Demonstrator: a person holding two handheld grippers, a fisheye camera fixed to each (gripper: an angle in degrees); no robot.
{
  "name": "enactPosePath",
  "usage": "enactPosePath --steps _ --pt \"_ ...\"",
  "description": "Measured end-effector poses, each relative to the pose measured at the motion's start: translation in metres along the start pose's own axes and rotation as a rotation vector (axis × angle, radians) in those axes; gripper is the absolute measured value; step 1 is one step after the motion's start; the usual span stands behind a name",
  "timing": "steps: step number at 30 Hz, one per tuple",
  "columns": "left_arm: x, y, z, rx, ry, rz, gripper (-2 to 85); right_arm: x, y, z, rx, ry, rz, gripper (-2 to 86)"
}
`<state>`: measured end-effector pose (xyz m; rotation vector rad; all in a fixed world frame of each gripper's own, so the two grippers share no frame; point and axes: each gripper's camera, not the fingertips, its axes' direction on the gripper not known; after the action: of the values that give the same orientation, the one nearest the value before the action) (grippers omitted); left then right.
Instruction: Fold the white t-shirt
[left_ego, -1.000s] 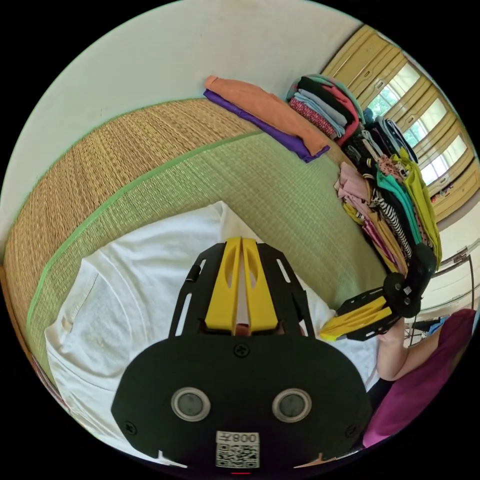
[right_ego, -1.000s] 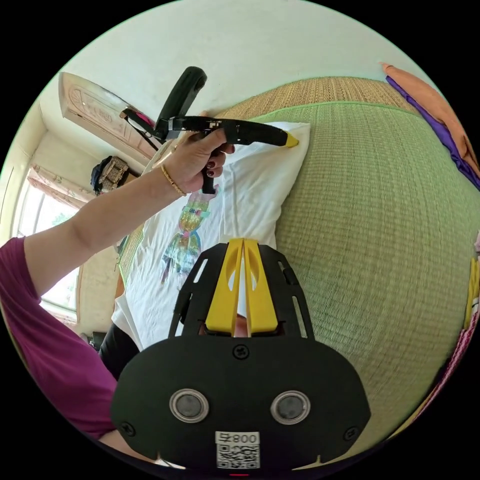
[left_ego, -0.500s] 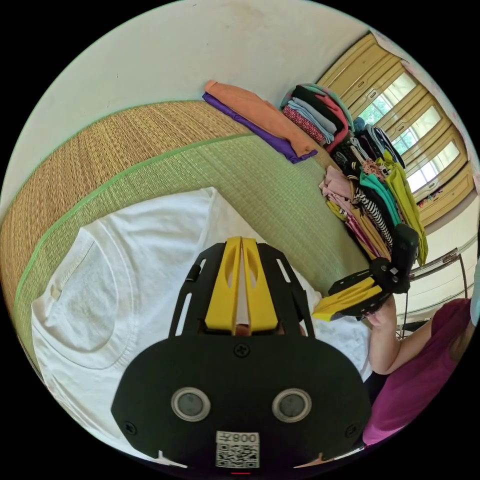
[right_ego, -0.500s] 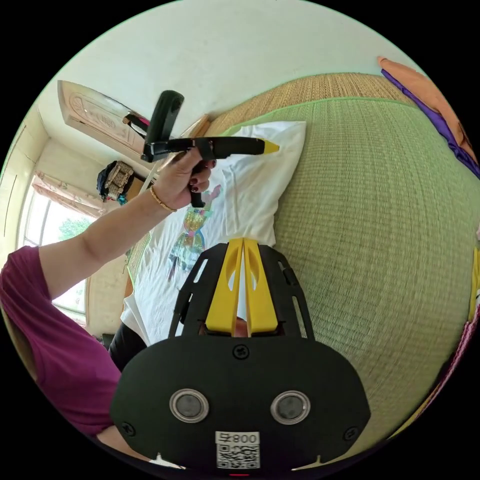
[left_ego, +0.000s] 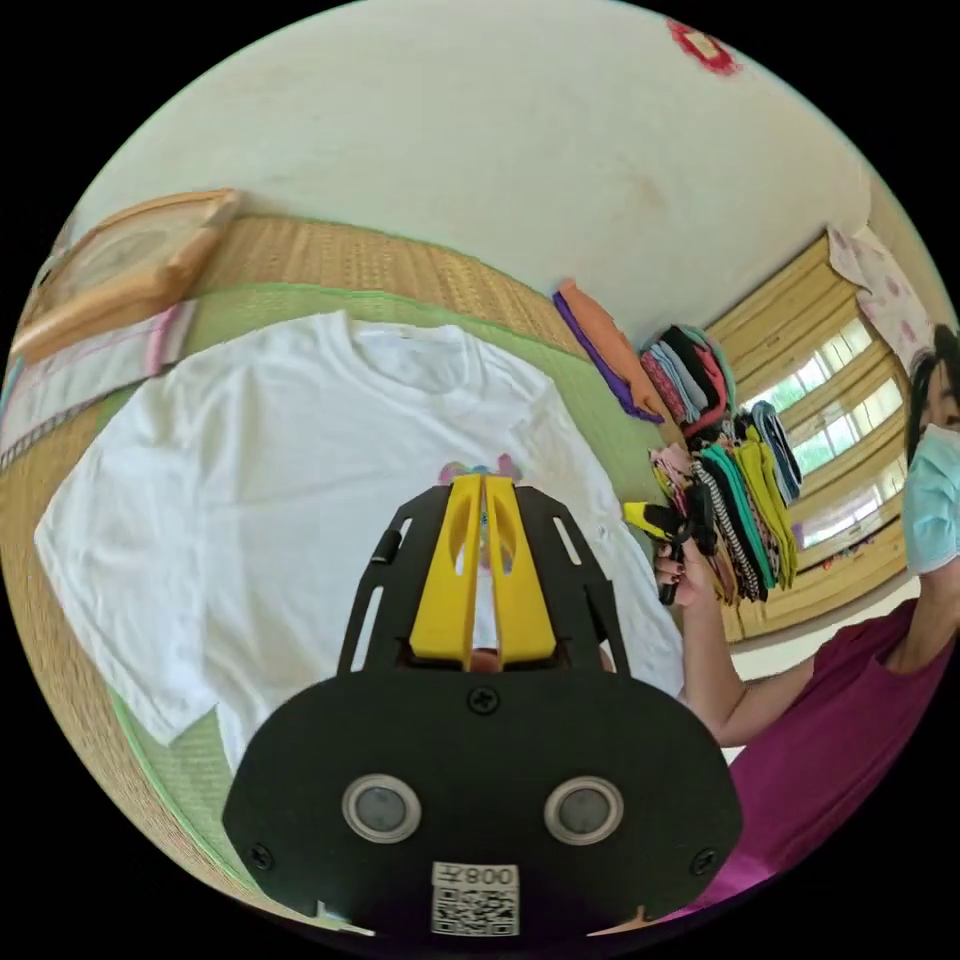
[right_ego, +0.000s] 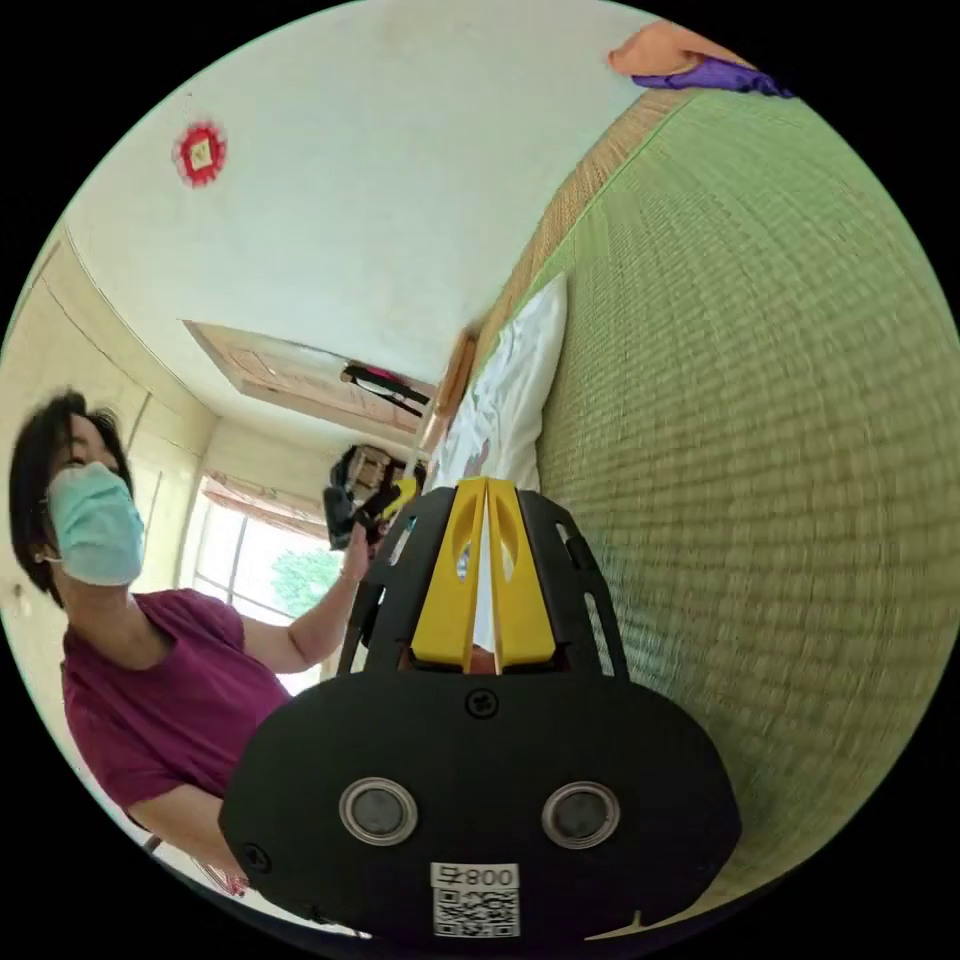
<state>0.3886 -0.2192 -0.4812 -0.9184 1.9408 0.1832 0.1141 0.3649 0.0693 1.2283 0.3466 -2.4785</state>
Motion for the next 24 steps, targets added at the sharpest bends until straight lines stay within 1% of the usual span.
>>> enactPosePath --steps 1,2,4,5,7,9,11,13,15,18,20,21,23,24 --pt "-0.024 0.024 -0.033 0.055 -0.039 -0.079 2.1 0.007 0.004 -0.011 0.066 -0.067 0.019 0.0" --pt "-0.036 0.037 -0.049 0.081 -0.059 -0.123 2.4 0.014 0.009 -0.02 0.126 -0.118 0.04 0.0" --pt "-0.079 0.089 -0.103 0.171 -0.107 -0.299 4.0 0.021 0.016 -0.029 0.208 -0.169 0.071 0.0" --pt "-0.088 0.103 -0.115 0.195 -0.11 -0.34 4.6 0.021 0.018 -0.032 0.246 -0.163 0.075 0.0" --pt "-0.122 0.15 -0.149 0.259 -0.094 -0.474 6.4 0.02 0.019 -0.031 0.274 -0.111 0.108 0.0" --pt "-0.142 0.177 -0.164 0.277 -0.075 -0.541 7.1 0.01 0.019 -0.027 0.286 -0.043 0.107 0.1" --pt "-0.157 0.196 -0.175 0.295 -0.061 -0.574 7.2 -0.013 0.015 -0.016 0.257 0.123 0.084 0.2" --pt "-0.171 0.213 -0.189 0.311 -0.047 -0.572 6.8 -0.03 0.01 -0.007 0.257 0.175 0.077 0.4" --pt "-0.18 0.224 -0.2 0.333 -0.015 -0.576 6.7 -0.054 0.001 0.01 0.229 0.187 0.021 0.8" --pt "-0.191 0.24 -0.22 0.361 0.032 -0.586 7.0 -0.107 -0.023 0.066 0.123 0.29 -0.088 2.3" --pt "-0.192 0.249 -0.233 0.365 0.002 -0.578 7.0 -0.151 -0.041 0.134 0.02 0.319 -0.204 3.8" --pt "-0.192 0.253 -0.239 0.362 -0.019 -0.57 6.9 -0.161 -0.045 0.154 -0.011 0.32 -0.233 4.2" --pt "-0.193 0.256 -0.247 0.359 -0.032 -0.557 6.3 -0.199 -0.057 0.247 -0.165 0.316 -0.344 5.7" --pt "-0.195 0.255 -0.251 0.343 -0.034 -0.539 5.6 -0.208 -0.059 0.273 -0.209 0.313 -0.37 6.0"
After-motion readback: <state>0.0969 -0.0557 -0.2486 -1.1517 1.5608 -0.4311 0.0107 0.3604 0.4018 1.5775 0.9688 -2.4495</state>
